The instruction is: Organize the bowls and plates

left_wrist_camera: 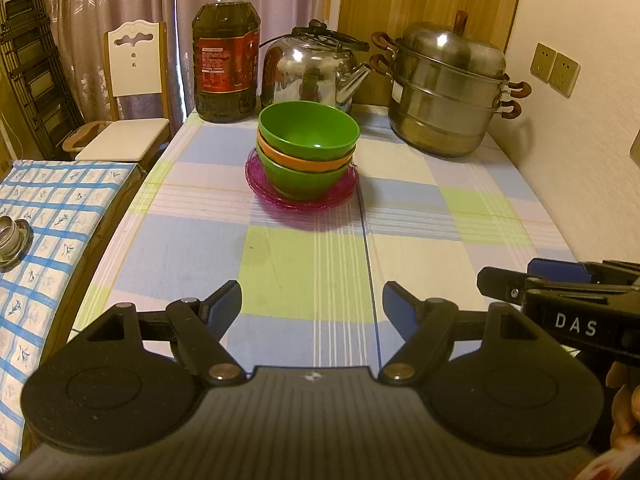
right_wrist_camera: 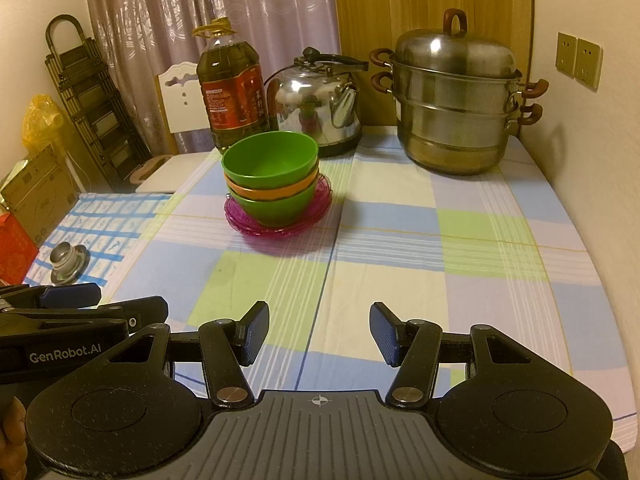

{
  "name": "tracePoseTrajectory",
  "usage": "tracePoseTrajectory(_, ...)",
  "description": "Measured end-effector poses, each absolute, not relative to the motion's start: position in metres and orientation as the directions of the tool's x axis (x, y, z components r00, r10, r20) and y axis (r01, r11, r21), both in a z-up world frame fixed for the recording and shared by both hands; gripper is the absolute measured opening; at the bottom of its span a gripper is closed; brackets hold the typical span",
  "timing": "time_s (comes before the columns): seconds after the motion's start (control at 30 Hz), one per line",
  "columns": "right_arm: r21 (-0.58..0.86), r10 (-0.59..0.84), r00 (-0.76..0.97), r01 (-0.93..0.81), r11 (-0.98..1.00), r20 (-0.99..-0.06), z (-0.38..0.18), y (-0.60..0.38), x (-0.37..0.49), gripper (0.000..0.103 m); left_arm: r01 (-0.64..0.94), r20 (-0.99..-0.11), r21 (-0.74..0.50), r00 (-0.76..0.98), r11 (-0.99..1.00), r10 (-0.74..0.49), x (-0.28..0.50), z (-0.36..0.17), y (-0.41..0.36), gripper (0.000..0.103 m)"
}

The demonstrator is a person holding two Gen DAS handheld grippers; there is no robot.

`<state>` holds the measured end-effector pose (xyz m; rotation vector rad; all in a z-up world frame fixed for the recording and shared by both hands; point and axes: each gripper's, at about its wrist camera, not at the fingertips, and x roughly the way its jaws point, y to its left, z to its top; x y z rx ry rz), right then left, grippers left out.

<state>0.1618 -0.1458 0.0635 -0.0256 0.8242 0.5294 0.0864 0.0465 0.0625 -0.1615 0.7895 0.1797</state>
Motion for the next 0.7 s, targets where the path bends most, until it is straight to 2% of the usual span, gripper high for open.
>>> tracePoseTrajectory(0.7, 0.18, 0.439, 0.557, -0.458, 0.87, -0.705, 0.0633, -0.1458, 0.1619, 0.056, -0.22, -0.717, -0.08, 0.691, 0.972, 0.097, 0.0861, 0.0633, 0.0462, 0.076)
